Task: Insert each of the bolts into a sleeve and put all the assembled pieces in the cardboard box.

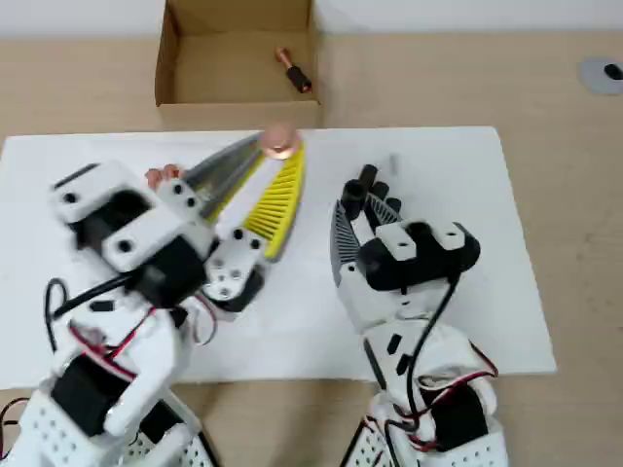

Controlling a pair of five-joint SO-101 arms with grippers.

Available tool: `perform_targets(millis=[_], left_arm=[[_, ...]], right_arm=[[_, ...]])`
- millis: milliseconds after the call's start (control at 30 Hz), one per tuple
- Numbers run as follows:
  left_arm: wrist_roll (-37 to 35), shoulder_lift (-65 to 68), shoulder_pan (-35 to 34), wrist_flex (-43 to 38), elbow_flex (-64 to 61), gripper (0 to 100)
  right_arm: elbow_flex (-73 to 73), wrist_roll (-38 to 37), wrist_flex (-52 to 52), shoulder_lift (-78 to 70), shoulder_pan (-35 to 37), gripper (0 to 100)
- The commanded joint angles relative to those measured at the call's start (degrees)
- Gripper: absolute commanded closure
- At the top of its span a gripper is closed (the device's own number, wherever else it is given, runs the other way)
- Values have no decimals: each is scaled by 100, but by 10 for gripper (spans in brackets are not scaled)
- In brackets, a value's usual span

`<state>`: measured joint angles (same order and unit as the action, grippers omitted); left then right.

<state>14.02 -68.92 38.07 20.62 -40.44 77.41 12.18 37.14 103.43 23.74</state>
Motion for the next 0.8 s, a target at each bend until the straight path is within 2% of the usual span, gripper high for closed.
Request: perform_targets(millis=[0, 167, 433, 567, 767], left_arm=[[360, 251, 457, -211, 308, 994], [651, 435, 835, -220, 308, 994], [932, 444, 809, -220, 325, 993], [932, 435, 800, -237, 325, 993], [1011, 409, 791, -1336, -202, 994]], right_arm=[[-13, -26, -607, 664, 75, 988], [-13, -18, -1099, 664, 75, 988], [163, -9, -1108, 664, 92, 988], [171, -18, -1108, 673, 462, 988], [268, -35, -1116, 673, 725, 988]])
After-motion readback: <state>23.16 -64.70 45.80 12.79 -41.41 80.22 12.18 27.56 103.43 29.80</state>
